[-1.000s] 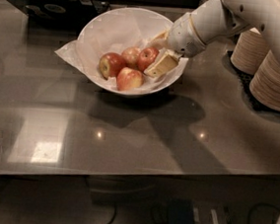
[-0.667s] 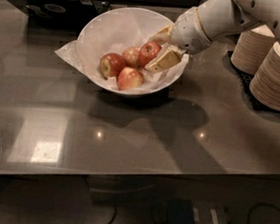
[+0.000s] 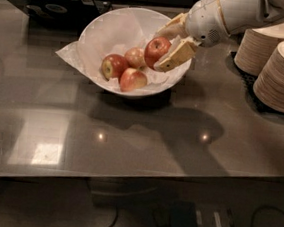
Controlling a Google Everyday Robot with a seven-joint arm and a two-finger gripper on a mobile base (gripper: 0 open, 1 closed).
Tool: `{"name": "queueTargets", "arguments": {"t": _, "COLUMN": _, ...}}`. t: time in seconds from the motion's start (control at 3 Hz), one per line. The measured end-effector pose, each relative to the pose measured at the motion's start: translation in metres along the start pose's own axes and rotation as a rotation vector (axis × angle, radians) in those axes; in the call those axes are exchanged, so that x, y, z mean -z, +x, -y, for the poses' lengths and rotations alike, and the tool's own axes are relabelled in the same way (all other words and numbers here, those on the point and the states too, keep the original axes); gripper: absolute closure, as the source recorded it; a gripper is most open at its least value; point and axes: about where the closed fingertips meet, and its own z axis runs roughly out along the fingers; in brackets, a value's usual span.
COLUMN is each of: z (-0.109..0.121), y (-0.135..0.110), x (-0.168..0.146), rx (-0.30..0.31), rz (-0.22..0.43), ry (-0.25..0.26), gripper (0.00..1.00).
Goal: Pick apple from white bowl
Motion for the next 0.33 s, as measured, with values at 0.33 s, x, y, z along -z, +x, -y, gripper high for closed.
{"name": "queueTargets", "arguments": {"t": 0.33, "z": 0.0, "y": 0.0, "x": 0.0, "rx": 0.0, "rz": 0.0, "ry": 0.0, "gripper": 1.0}}
